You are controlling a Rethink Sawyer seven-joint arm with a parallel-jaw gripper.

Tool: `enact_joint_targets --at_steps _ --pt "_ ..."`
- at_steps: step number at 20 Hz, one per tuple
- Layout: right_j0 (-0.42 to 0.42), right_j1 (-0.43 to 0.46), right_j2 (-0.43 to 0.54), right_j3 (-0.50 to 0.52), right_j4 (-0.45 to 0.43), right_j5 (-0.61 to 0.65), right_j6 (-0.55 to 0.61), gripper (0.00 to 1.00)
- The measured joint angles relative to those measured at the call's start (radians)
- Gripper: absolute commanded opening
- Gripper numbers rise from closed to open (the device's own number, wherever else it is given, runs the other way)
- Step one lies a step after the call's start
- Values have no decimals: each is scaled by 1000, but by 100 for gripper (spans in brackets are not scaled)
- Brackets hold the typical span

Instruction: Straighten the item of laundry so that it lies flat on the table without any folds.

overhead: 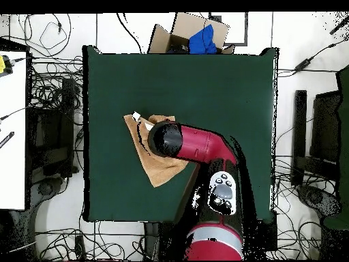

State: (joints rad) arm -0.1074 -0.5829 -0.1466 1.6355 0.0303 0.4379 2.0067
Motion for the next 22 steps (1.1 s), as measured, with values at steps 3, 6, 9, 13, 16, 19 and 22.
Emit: enact_joint_targets --at_steps 3,6,9,13,16,19,22 --pt "7 -6 0 2 0 0 0 100" --pt "21 -5 0 4 7 0 0 100" --pt "42 2 0 7 25 0 0 100" --pt "60 15 0 7 45 0 0 100" --pt "67 35 1 7 50 0 0 100" --pt "64 52 1 4 50 0 0 100" --pt "52 71 16 1 49 0 0 100"
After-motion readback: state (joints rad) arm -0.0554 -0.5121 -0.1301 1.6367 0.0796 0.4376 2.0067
